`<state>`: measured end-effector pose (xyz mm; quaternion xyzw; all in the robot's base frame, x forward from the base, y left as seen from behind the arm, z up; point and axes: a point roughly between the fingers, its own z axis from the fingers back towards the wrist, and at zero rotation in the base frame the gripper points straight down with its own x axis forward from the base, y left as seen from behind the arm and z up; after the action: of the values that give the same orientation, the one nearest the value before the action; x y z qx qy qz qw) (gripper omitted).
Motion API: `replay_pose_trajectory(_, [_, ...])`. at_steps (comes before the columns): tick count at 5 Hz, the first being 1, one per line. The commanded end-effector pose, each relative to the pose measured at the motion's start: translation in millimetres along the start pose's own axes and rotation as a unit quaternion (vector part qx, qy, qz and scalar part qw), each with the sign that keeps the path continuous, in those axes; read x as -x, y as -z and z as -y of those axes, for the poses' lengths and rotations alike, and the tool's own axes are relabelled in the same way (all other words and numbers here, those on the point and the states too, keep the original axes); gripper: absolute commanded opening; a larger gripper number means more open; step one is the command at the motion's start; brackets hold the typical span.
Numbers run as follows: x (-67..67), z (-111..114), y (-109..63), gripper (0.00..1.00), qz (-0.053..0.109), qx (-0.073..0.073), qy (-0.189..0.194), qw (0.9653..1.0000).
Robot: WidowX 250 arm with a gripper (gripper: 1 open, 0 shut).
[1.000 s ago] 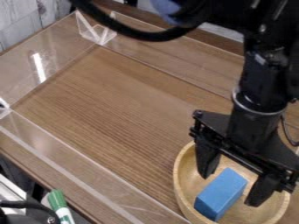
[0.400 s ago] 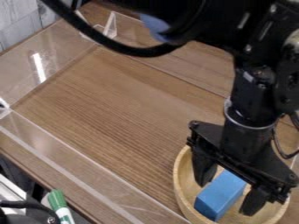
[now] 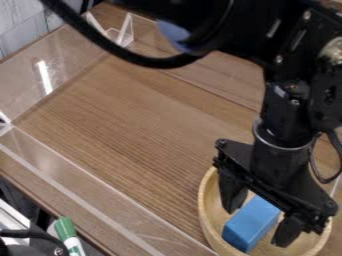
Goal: Remove the blue block from inside the brown bowl and put it on the table
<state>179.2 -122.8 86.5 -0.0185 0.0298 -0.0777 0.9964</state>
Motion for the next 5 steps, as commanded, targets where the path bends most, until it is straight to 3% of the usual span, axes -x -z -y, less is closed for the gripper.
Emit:
replay_pose_trajectory(1, [-7.3, -1.1, -12.6, 1.00, 0.031, 0.011, 0.000, 0.9995])
replay_pose_trajectory(5, [-12.8, -5.6, -11.5, 1.00, 0.039, 0.015, 0.001, 0.9991])
